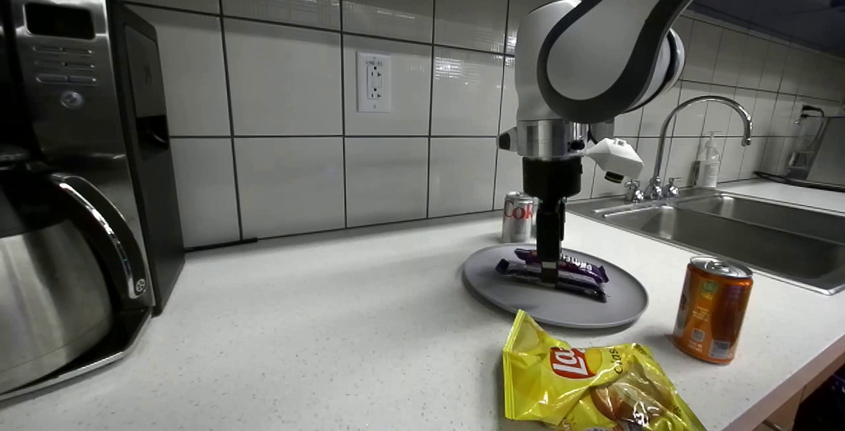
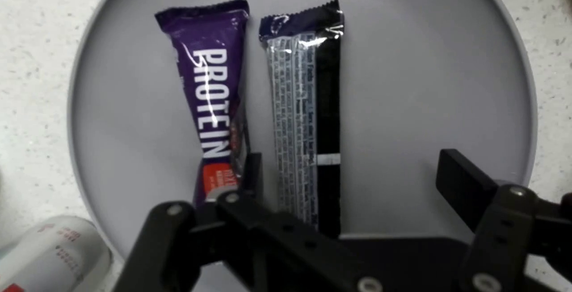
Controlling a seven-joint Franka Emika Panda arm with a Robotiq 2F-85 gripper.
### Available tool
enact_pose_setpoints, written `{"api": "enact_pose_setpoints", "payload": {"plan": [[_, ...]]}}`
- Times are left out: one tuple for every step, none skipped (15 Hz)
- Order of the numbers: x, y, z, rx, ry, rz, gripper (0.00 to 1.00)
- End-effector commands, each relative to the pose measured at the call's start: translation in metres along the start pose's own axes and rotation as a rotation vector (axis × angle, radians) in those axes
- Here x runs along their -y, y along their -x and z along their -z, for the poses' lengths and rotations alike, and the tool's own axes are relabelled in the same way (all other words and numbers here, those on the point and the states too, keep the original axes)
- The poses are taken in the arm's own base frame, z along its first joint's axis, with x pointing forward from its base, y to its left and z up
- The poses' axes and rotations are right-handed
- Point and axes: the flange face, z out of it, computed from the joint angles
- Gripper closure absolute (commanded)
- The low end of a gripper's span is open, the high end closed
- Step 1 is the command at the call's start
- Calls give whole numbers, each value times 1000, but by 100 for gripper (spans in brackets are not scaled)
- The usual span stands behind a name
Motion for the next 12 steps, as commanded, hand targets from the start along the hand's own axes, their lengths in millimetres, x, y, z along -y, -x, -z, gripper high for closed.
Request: {"api": "enact_pose_setpoints", "payload": {"plan": [[2,-6,-10,-4,3,37,0],[1,-6,-13,-3,1,37,0],[0,-6,-16,-4,-1,37,0],[0,-6,-19,-5,-1,39,0],[-1,-6,-21,-7,-2,38,0],[-1,-6,-23,-10,-2,39,0],[-1,-6,-24,-14,-1,38,0],[-2,-6,-24,-17,1,37,0],[-2,-4,-22,-21,5,35,0],[-3,-3,-20,-23,9,32,0],[-3,-1,-19,-27,11,29,0],[-3,0,-19,-28,10,27,0]]}}
